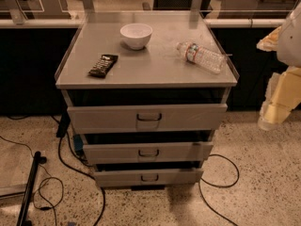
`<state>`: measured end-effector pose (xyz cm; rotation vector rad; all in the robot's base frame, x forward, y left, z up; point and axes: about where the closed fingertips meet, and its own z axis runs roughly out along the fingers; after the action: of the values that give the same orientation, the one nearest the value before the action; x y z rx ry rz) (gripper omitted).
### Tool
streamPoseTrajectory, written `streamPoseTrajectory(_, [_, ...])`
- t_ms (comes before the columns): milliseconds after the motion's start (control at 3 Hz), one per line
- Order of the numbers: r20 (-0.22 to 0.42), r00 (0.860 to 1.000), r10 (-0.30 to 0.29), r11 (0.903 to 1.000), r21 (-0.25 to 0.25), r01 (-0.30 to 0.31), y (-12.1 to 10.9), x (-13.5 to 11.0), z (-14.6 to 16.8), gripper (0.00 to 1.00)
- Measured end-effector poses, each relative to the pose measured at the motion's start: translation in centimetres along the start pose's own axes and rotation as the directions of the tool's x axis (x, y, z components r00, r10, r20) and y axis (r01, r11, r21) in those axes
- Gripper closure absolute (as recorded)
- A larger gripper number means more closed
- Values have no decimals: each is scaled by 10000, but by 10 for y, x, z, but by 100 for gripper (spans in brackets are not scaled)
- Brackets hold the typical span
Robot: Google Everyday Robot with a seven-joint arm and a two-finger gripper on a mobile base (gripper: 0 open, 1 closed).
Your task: Open middle drawer
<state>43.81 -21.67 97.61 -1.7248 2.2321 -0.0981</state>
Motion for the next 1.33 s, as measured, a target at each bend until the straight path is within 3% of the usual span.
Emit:
streamPoseTrajectory(333, [0, 10000, 0, 10000, 0, 0, 0, 0, 0, 0])
streamPoseTrajectory(667, [428, 9991, -39, 10000, 69, 36, 0, -2, 11, 0])
streamPoseTrajectory(1000, [1765, 9843, -53, 9997, 261, 7, 2, -4, 43, 0])
streamPoseTrajectory(1333, [3037, 9528, -16, 9985, 532, -153, 3, -3, 72, 0])
